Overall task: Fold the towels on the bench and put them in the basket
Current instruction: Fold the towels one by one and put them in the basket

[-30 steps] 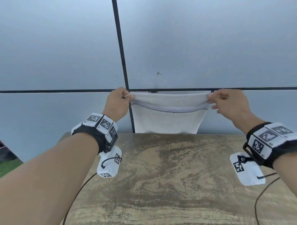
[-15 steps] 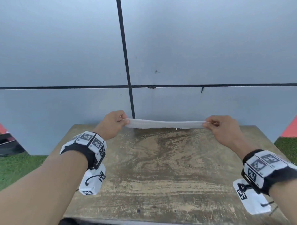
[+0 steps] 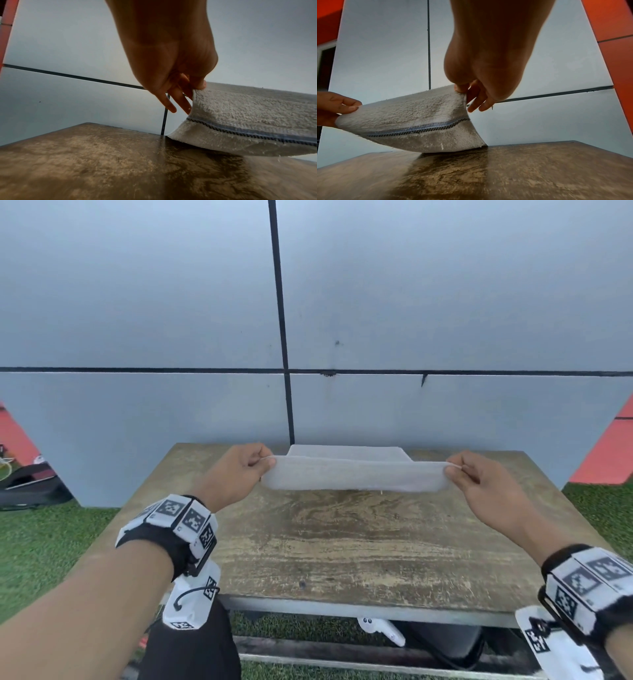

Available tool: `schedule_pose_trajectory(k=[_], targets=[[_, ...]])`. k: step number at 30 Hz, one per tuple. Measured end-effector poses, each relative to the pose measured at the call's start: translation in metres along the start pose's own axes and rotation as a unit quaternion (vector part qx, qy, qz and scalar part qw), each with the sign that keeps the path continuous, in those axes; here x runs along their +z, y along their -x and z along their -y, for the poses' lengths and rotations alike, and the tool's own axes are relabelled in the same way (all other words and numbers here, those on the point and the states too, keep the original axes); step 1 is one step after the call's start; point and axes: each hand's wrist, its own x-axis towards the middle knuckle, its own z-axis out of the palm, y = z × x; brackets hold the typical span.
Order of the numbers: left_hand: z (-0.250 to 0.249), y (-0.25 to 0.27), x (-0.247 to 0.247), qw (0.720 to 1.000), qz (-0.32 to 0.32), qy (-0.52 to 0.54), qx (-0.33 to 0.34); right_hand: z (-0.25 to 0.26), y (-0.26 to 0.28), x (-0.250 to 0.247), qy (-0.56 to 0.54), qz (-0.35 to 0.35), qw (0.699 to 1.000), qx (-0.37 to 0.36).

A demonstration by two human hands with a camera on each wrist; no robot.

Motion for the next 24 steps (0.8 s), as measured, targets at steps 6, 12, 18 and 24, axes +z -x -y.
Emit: schedule_pose_trajectory(k=[6, 12, 18, 24], targets=[[-0.004, 0.032, 0.001, 0.996, 0.083, 0.01, -0.042, 0.006, 0.035, -0.014, -0.093, 0.158, 0.979, 0.09], [0.004, 0.056, 0.002, 0.955, 0.254, 0.089, -0.128, -0.006, 0.051, -0.025, -0.125, 0.333, 0.912, 0.205], [0.001, 0.043, 0.015, 0.965, 0.165, 0.148, -0.139, -0.007, 0.039, -0.018, -0.124, 0.211, 0.953, 0.18], [0.0, 0.0, 0.031, 0.984, 0.025, 0.13, -0.119, -0.008, -0.002, -0.001, -0.108, 0.097, 0.978, 0.147]])
